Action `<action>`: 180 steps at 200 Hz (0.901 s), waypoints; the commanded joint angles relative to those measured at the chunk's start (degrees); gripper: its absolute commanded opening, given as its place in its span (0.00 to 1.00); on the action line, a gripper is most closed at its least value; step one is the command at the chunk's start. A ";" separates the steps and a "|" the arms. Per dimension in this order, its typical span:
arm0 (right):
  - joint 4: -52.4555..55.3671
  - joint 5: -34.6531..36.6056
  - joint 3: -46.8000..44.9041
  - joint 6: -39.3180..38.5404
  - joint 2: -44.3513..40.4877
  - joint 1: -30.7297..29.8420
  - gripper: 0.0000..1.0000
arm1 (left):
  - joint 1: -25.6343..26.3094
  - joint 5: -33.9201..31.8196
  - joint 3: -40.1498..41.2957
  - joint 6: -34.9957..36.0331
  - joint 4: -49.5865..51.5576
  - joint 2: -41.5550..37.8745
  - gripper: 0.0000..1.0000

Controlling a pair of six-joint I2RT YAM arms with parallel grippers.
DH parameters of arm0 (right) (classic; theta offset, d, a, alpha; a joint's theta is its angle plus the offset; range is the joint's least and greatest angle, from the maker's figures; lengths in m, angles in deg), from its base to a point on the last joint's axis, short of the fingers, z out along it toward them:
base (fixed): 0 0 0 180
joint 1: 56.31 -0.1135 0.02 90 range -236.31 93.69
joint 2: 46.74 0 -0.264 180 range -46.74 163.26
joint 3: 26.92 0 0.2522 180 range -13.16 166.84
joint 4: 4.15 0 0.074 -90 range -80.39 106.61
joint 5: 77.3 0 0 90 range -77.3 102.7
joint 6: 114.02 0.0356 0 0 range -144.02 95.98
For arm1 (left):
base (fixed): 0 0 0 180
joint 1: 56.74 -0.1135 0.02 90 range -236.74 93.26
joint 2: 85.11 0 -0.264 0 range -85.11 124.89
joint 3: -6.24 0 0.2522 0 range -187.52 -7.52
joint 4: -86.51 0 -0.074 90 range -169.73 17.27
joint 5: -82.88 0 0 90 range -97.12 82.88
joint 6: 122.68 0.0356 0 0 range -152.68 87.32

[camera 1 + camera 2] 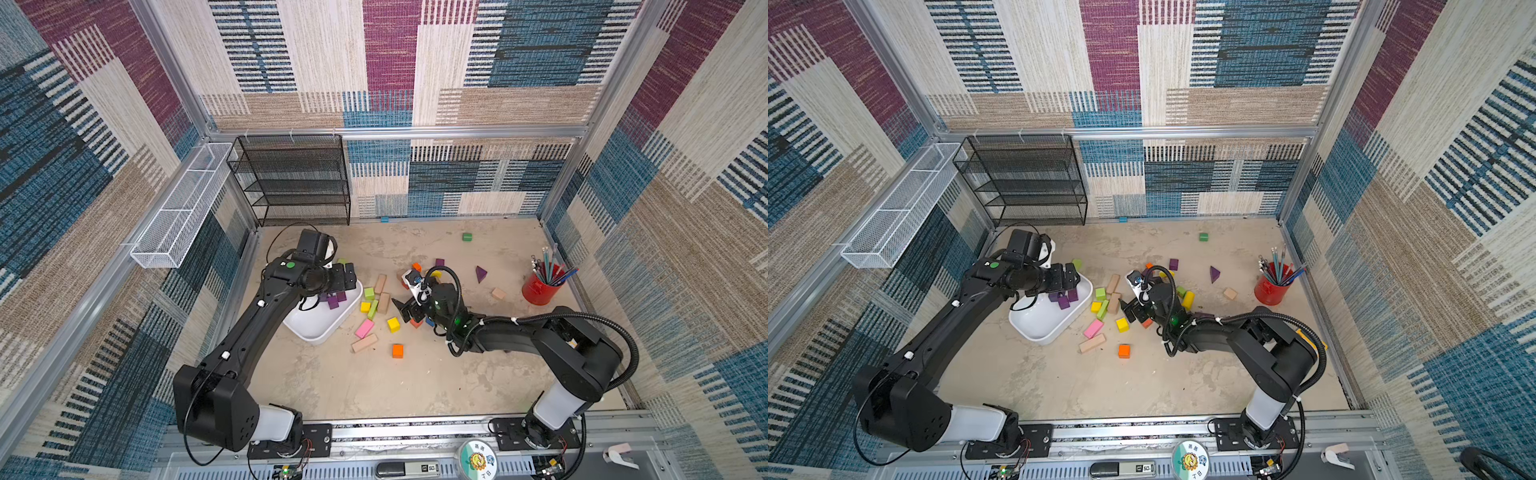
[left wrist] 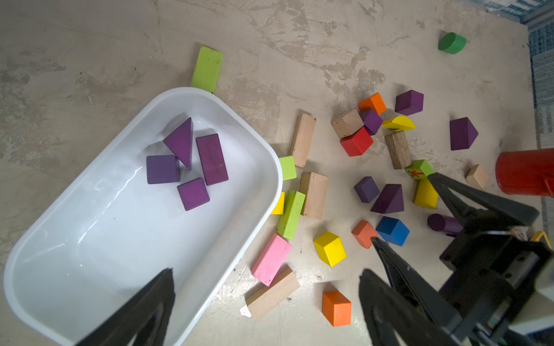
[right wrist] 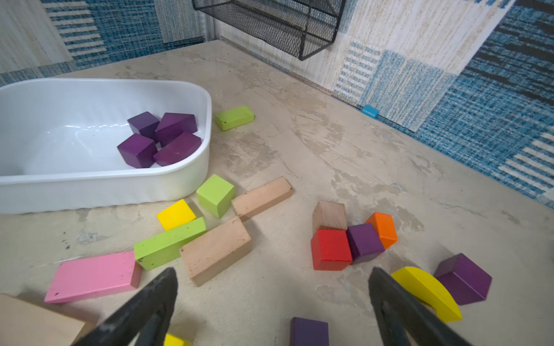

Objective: Pick purple bricks into the storage bin
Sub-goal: Place the building block in the storage box, then pick up the building block from the center of the board.

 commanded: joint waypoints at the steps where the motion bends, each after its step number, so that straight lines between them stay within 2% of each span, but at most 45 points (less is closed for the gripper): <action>1: 0.77 5.61 1.13 2.13 0.45 -0.10 1.00 | 0.42 2.07 1.72 4.25 2.12 -1.98 0.97; 47: 3.81 11.36 2.26 5.94 -0.38 0.96 1.00 | 4.54 2.74 6.17 3.30 -1.06 -6.56 0.94; 83: 13.02 13.18 5.91 10.87 -0.88 2.18 1.00 | 8.62 0.11 7.15 3.75 -1.52 -9.45 0.94; 130: 19.53 15.13 4.63 15.74 -8.60 2.52 1.00 | 9.13 2.89 7.25 3.57 -2.25 -10.88 0.92; 180: 30.86 9.29 7.78 22.04 -12.05 5.42 1.00 | 9.13 4.73 8.07 3.11 -3.18 -11.23 0.91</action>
